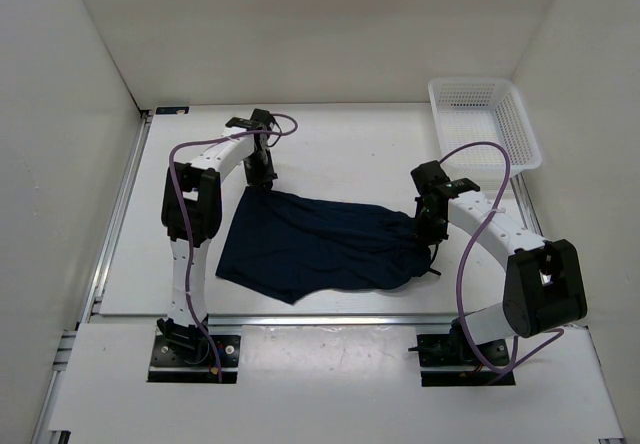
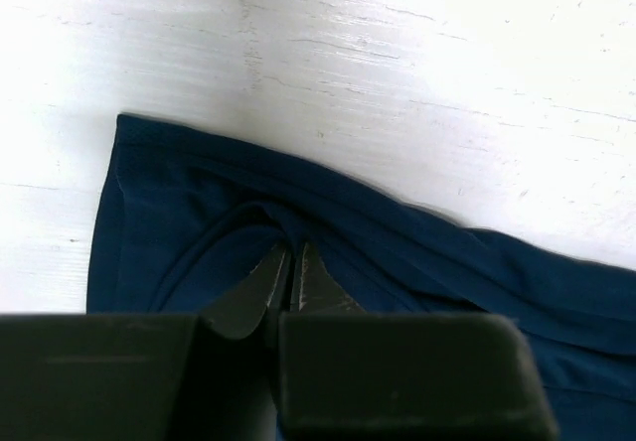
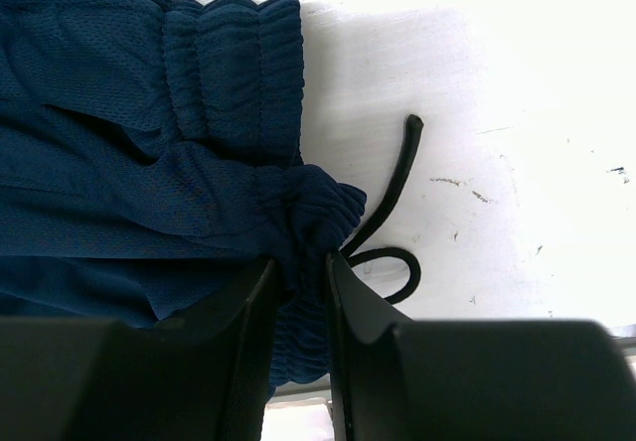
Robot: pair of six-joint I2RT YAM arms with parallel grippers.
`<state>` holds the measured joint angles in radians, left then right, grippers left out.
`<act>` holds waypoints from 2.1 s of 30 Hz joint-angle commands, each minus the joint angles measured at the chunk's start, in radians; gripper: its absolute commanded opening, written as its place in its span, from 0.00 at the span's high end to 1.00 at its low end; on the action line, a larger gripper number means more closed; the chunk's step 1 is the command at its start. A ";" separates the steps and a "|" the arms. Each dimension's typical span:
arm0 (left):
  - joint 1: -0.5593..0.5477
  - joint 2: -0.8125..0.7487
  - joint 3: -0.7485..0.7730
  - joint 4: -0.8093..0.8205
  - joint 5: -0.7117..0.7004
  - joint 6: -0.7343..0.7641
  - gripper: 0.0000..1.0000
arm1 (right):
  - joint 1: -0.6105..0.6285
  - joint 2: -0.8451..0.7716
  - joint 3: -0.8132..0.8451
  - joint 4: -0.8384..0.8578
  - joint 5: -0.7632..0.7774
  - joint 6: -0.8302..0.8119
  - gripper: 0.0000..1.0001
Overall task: Fold and stack the shorts
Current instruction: Fold the shorts
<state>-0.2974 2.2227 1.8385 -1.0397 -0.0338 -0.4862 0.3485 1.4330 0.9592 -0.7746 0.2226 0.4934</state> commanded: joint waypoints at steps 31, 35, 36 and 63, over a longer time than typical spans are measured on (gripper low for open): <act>0.211 -0.265 -0.108 -0.082 -0.072 0.058 0.89 | 0.012 0.039 0.291 -0.032 0.050 -0.094 1.00; 0.254 -0.190 -0.059 -0.050 -0.012 0.058 0.88 | 0.001 0.180 0.395 0.032 0.070 -0.124 0.55; 0.254 -0.169 -0.039 -0.049 -0.012 0.058 0.80 | 0.001 0.229 0.417 0.044 0.070 -0.134 0.43; 0.224 -0.485 -0.383 -0.011 -0.020 -0.008 0.23 | -0.005 0.523 0.458 0.150 -0.141 -0.049 0.99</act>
<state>-0.0742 1.7638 1.4792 -1.0767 -0.0521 -0.4808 0.3431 1.8660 1.3678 -0.6544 0.0937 0.4305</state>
